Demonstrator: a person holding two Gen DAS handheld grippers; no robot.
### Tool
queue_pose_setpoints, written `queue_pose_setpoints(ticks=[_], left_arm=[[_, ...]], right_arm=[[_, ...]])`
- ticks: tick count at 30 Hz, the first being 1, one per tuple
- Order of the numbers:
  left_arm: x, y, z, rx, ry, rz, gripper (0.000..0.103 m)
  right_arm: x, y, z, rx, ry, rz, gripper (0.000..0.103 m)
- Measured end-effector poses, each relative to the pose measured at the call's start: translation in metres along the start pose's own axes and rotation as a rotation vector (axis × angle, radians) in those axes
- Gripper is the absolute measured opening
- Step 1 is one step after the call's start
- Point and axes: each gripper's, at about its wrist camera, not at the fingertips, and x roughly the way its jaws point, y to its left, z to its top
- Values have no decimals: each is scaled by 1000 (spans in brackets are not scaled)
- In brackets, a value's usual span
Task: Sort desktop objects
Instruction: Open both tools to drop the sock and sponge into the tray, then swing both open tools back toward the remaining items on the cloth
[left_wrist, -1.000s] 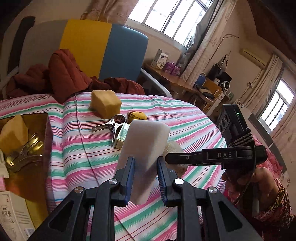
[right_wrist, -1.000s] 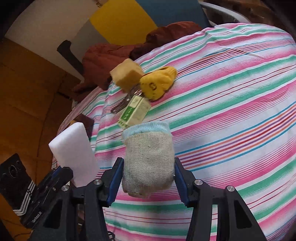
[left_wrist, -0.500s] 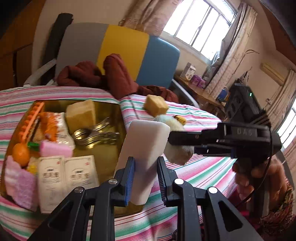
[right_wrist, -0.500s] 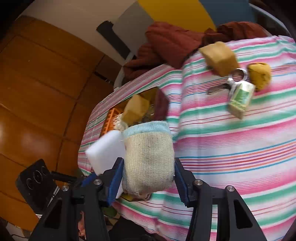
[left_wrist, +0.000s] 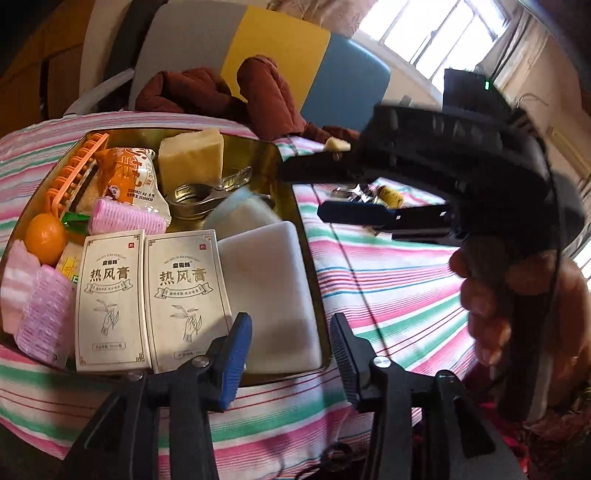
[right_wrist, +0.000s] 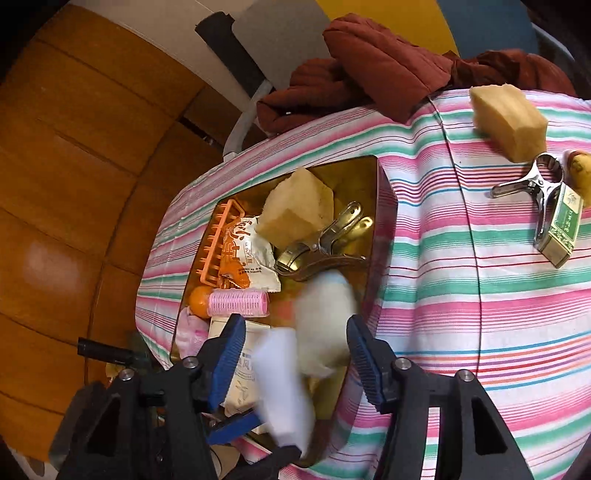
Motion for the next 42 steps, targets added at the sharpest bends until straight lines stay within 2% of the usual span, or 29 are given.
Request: queue_pose_setpoints(ticks=[7,10,12,14,16,19,21,24,26,27,28,29,30,32,37,42], left_arm=[[-20,-2,3,13,-104,2,48],[-24,3,7,-19,-131,23,48],[-30,9,8,-54,-164,46,48],[-39,16,7,-95,-203,81,48],[-44,24,8,-126,-231,106,48],[-52,35,9,-167,-255,130,49],[-53,41,10,-187,-257,141,49],[-49,47,11,-215,-241,143,49],[-47,45,11,-218,-231,131,51],[-46,44,11,-213,-224,130,51],[-44,41,12,-205,-219,128,52],[-44,38,13,-196,-216,122,53],[-42,33,13,-184,-208,112,54],[-37,24,15,-165,-198,103,55],[-19,-7,19,-80,-145,56,62],[3,-42,22,4,-77,30,63]], right_arm=[[-9,7,-9,-71,-24,-61,58],[-6,14,-15,-121,-20,-86,48],[1,21,-17,-170,-3,-111,36],[12,30,-20,-221,20,-130,29],[22,37,-21,-259,36,-158,27],[36,42,-24,-331,66,-245,26],[39,39,-25,-336,85,-259,26],[31,34,-23,-319,77,-247,29],[16,30,-20,-281,32,-168,30],[4,25,-19,-253,0,-113,34],[-8,20,-18,-232,-34,-84,44],[-18,15,-17,-220,-65,-87,54],[-29,8,-16,-212,-92,-103,59],[-46,-10,-14,-193,-112,-154,61],[-66,-70,-15,-98,-85,-269,62],[-80,-135,-22,34,-47,-315,62]])
